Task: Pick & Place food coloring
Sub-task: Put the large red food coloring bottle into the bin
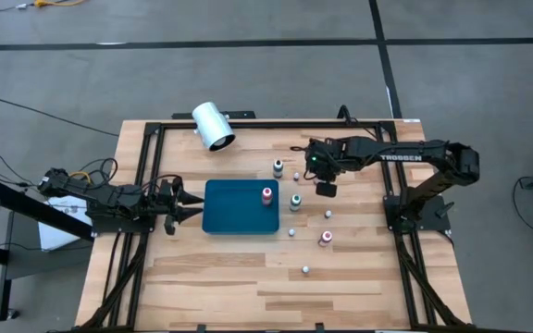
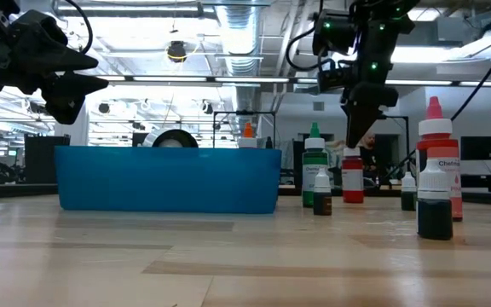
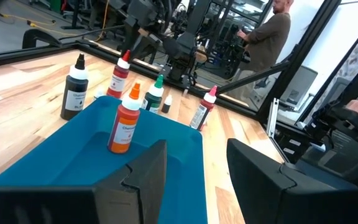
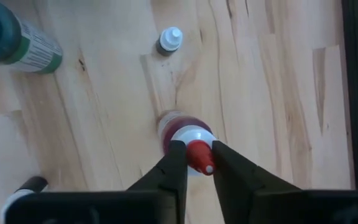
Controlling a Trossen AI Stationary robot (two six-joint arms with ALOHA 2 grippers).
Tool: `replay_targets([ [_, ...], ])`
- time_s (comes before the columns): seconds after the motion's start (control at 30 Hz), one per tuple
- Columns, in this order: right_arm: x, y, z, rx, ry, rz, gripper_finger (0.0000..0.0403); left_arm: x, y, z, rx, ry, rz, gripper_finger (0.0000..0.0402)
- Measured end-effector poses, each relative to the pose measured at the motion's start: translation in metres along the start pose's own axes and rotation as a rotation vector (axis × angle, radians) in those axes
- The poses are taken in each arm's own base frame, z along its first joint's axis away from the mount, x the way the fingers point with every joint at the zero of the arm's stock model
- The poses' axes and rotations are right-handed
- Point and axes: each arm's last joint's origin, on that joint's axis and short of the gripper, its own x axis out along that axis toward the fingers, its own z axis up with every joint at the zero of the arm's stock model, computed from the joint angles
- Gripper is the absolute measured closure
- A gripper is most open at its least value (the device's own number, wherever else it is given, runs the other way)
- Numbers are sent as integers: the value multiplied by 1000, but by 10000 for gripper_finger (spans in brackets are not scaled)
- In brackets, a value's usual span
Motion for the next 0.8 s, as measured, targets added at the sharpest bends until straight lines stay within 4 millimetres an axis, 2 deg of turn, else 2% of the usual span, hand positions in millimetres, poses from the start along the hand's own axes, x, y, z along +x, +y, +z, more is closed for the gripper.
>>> replay_targets([
  [0.2,-1,0,0,1,-9,17,376,0,0,0,0,-2,3,242],
  [0.4,-1,0,0,16,-8,18,368,0,0,0,0,-2,2,242],
  [0.57,-1,0,0,16,-8,21,377,0,0,1,-2,-8,0,242],
  [0.8,-7,-1,2,37,-22,84,375,0,-2,9,-30,-104,9,242],
])
